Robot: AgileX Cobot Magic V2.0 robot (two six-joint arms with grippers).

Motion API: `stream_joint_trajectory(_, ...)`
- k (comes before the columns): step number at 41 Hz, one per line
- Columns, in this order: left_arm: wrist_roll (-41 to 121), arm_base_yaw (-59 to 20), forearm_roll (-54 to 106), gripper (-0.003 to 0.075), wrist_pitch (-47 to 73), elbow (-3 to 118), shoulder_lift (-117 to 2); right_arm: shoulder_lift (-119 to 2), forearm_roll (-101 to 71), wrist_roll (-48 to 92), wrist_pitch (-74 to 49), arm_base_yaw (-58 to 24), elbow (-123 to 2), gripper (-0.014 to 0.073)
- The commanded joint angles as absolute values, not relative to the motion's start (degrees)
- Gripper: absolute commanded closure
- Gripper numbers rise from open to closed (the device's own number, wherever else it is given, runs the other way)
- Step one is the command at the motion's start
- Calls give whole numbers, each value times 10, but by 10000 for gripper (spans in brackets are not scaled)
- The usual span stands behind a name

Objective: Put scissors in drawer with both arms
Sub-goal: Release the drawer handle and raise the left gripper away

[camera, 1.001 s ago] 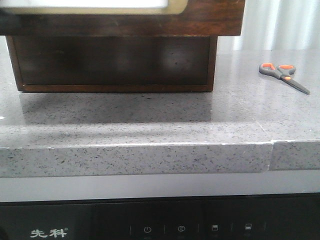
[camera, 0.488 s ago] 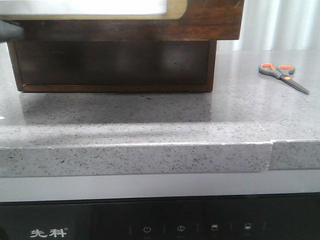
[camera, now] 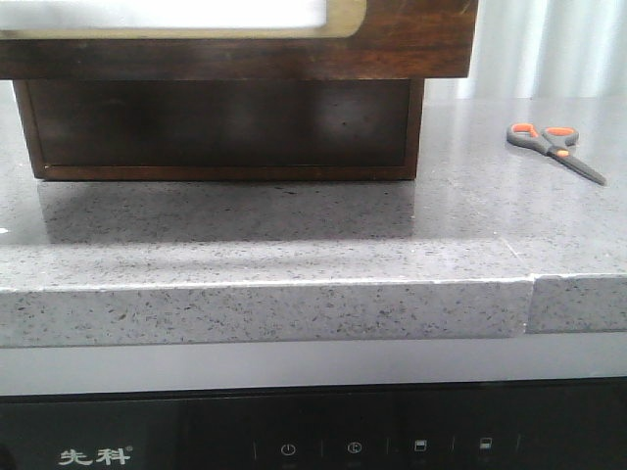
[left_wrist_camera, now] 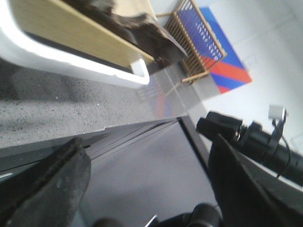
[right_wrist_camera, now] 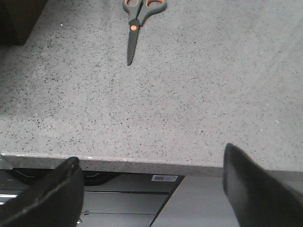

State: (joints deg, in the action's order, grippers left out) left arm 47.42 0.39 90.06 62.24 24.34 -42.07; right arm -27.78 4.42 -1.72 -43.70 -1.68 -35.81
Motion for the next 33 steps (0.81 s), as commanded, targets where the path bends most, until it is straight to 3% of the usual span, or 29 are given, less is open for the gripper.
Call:
stream_joint_trajectory(1, 421, -1, 846, 206, 631, 304, -394, -286, 53, -12, -400, -19, -377, -21)
stream_joint_trajectory(14, 255, -1, 453, 207, 617, 546, -383, -286, 53, -12, -400, -19, -377, -21)
stream_joint_trajectory(21, 221, -7, 349, 207, 604, 617, -383, -286, 53, -12, -400, -19, -377, -21)
stream_joint_trajectory(26, 220, -61, 341, 207, 588, 622, -383, -286, 53, -12, -400, -19, -377, -21)
stream_joint_trajectory(33, 217, -196, 252, 207, 557, 622, -383, -286, 53, -12, -399, -19, -377, -21)
